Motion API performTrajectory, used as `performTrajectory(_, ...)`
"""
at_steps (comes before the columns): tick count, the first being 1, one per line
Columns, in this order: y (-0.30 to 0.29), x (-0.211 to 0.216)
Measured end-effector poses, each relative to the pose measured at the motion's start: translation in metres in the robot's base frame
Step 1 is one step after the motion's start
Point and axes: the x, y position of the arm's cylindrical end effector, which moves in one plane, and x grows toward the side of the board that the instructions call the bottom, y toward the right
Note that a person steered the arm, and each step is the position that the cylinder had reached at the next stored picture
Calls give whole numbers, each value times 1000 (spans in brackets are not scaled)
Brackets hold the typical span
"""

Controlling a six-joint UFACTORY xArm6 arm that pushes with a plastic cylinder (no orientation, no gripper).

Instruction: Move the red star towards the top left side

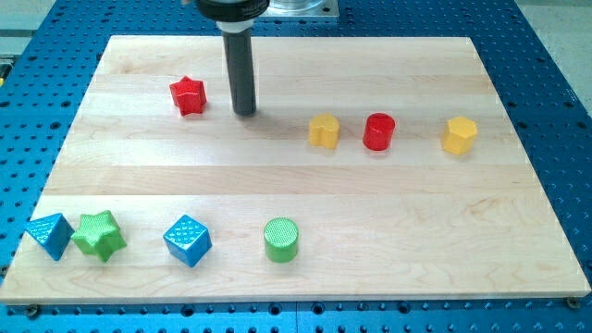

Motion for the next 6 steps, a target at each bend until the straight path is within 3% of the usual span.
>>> performTrajectory(3, -35, -36)
performTrajectory(4, -18, 9)
performTrajectory(5, -43, 15)
performTrajectory(6, -82, -31)
